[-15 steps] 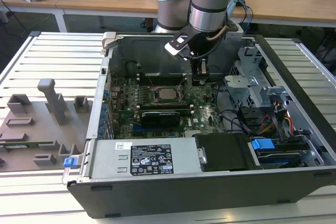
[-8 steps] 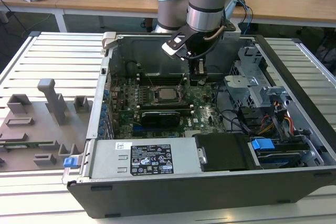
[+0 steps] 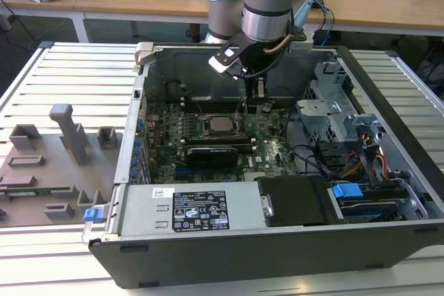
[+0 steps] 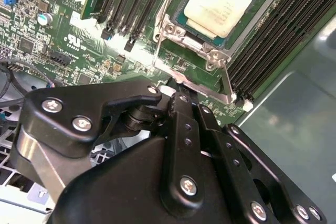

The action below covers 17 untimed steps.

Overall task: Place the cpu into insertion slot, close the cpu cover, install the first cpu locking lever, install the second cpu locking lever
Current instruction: 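Close the cpu cover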

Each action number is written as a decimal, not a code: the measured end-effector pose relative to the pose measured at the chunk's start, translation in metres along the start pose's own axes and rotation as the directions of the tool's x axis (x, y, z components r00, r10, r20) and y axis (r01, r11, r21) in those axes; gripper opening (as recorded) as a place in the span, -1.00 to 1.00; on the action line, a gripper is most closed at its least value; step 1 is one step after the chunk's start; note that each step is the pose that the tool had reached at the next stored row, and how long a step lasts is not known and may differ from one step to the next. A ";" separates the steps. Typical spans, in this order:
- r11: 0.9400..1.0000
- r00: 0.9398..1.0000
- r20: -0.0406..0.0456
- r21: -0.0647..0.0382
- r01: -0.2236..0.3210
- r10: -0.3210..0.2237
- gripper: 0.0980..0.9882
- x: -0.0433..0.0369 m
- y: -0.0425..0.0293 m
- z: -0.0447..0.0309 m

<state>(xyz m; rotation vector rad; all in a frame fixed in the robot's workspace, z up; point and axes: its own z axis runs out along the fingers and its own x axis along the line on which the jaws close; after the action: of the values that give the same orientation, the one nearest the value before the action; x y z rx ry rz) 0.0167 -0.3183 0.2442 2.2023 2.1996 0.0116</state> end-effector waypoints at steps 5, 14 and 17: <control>1.000 1.000 0.000 0.000 0.000 0.000 -0.98 0.0000 -0.0051 -0.0001; 1.000 1.000 0.000 0.000 0.000 0.000 -0.98 0.0000 -0.0109 -0.0003; 1.000 1.000 0.000 0.000 0.000 0.000 -0.98 0.0000 -0.0118 -0.0003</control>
<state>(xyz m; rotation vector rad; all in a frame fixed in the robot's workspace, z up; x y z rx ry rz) 0.0049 -0.3183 0.2442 2.2022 2.1997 0.0116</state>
